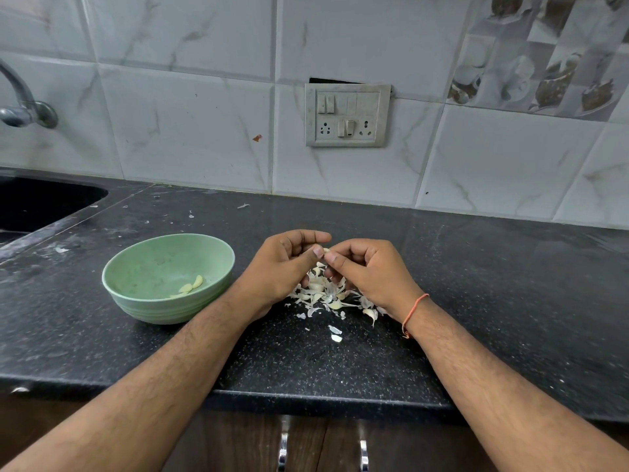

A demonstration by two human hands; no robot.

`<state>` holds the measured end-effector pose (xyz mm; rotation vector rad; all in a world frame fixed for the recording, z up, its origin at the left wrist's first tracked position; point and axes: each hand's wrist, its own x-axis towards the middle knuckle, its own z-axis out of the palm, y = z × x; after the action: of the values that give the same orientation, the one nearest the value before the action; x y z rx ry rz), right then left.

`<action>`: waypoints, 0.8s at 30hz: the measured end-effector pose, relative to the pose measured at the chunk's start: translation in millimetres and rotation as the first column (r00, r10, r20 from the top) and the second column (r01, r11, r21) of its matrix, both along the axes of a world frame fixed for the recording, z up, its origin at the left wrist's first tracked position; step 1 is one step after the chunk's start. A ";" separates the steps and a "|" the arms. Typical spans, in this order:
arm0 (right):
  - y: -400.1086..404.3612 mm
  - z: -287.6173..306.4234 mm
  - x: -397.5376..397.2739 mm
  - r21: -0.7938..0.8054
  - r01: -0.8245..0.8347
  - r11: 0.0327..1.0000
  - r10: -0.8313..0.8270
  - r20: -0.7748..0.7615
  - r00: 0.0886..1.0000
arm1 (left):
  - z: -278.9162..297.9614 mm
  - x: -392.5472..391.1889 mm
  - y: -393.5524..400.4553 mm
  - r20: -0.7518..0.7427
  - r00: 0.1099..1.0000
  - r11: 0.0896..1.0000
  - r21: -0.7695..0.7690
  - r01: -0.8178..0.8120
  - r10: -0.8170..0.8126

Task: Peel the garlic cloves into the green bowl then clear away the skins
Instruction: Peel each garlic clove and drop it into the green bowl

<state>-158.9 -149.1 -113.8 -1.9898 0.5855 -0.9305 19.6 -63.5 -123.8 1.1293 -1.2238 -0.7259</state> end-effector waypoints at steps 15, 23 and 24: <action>-2.3 2.4 1.2 0.075 0.069 0.995 -0.081 0.175 0.981 | 2.7 -2.1 0.3 -0.009 1.000 1.000 0.029 -0.001 0.002; -2.6 3.8 0.8 0.113 0.098 0.989 -0.112 0.126 0.986 | 1.4 -0.2 2.4 -0.035 0.999 0.997 0.072 0.019 -0.016; -2.5 3.9 0.6 0.112 0.101 0.989 -0.114 0.117 0.987 | 2.3 -1.5 3.2 -0.013 1.000 0.997 0.077 0.009 -0.008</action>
<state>-158.4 -151.6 -109.9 -1.8072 0.6637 -1.0576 18.1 -60.2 -121.6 1.1816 -1.1997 -0.7914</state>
